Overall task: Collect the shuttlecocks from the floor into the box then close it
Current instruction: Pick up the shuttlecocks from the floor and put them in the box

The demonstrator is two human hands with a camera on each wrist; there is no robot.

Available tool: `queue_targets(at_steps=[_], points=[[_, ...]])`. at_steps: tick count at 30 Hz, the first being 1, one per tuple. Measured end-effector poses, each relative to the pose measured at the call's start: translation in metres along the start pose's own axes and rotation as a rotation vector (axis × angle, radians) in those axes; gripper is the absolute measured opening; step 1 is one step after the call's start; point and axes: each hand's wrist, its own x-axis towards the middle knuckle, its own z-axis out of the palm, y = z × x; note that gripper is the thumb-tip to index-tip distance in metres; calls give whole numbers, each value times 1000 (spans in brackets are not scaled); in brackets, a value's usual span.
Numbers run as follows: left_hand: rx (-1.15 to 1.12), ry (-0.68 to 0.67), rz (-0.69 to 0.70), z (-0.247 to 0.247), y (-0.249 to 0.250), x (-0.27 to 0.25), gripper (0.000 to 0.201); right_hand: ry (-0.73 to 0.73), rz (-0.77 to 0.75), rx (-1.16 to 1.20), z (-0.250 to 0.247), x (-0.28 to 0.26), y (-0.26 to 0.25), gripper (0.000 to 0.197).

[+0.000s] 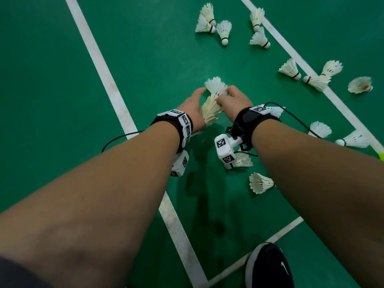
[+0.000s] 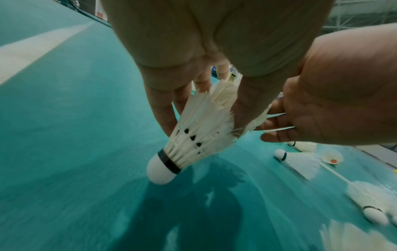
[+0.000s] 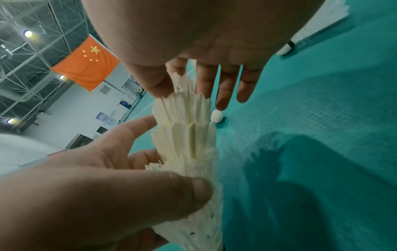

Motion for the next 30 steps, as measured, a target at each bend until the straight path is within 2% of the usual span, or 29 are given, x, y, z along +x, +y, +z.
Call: queue_targets(at_steps=[2, 7, 9, 15, 18, 24, 27, 30], points=[[-2, 13, -12, 0, -2, 2, 111, -14, -2, -31, 3, 0, -2, 24], [-5, 16, -65, 0, -6, 6, 120, -46, 30, -61, 6, -7, -9, 42], [2, -6, -64, 1, -6, 5, 123, -58, 24, -73, 7, -10, -7, 44], [55, -89, -17, 2, -5, 1, 124, -69, 34, -23, 9, -15, -1, 43], [87, -116, -40, 2, -6, 1, 124, -82, 27, 5, 11, -15, 1, 32], [54, -135, -96, 2, -11, 2, 123, -151, 155, 177, 17, -17, -5, 46], [38, -106, -102, 0, -14, 5, 117, -185, 220, 315, 21, -13, -11, 55], [9, -65, -111, -2, -20, 8, 114, -193, 259, 388, 27, -6, -17, 54]])
